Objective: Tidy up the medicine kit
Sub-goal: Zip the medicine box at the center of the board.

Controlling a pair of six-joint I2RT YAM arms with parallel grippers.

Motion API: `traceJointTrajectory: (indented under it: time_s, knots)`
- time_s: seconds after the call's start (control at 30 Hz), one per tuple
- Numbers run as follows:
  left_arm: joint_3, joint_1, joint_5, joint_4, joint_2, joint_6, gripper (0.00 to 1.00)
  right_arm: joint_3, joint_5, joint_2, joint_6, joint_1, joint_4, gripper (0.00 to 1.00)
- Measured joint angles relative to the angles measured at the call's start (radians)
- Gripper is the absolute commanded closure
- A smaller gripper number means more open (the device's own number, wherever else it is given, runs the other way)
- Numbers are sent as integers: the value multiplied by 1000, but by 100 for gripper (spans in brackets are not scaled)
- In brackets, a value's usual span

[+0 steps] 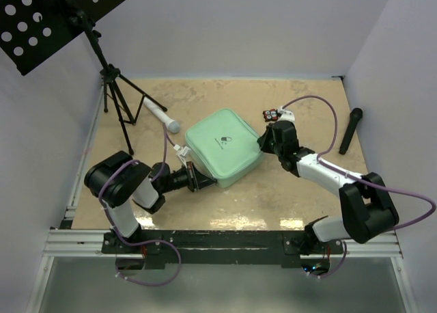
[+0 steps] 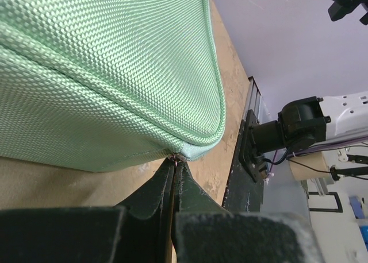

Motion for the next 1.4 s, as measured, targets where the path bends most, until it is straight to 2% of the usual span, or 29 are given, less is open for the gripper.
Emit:
traceJointTrajectory:
  time_s: [0.53, 1.17, 1.2, 1.3, 1.37, 1.4]
  knots:
    - [74, 71, 134, -2, 65, -58, 100, -171, -71, -75, 135, -51, 203, 100]
    - [-55, 33, -3, 9, -23, -32, 100, -178, -114, -84, 211, -46, 197, 100]
    - [-60, 31, -8, 12, -25, -32, 100, -178, -112, -91, 206, -43, 190, 90]
    - [-73, 31, -17, 14, -28, -32, 100, -176, -102, -143, 185, -34, 137, 51]
    - [-75, 29, -19, 14, -28, -32, 100, -165, -84, -190, 171, -24, 84, 41]
    - [-72, 28, -20, 14, -28, -32, 100, -152, -77, -210, 160, -21, 67, 40]
